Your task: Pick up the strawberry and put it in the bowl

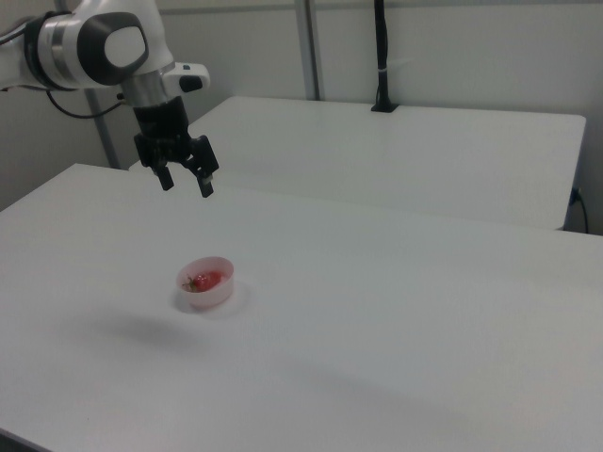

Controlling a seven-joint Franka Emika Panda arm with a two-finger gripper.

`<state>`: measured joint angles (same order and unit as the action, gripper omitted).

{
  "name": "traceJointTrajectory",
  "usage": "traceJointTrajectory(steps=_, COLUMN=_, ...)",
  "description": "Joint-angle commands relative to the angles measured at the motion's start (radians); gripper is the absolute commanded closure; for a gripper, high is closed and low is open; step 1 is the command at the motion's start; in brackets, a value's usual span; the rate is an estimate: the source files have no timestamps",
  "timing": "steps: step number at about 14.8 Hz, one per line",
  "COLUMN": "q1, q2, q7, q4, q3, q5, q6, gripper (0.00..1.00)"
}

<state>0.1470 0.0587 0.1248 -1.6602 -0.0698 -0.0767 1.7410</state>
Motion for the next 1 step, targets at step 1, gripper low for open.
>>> traceJointTrajectory(steps=1, q1=-0.026, q2=-0.019, q7=0.055, q4=-0.029, q3=0.021, q5=-0.023, q6=-0.004, gripper=0.00)
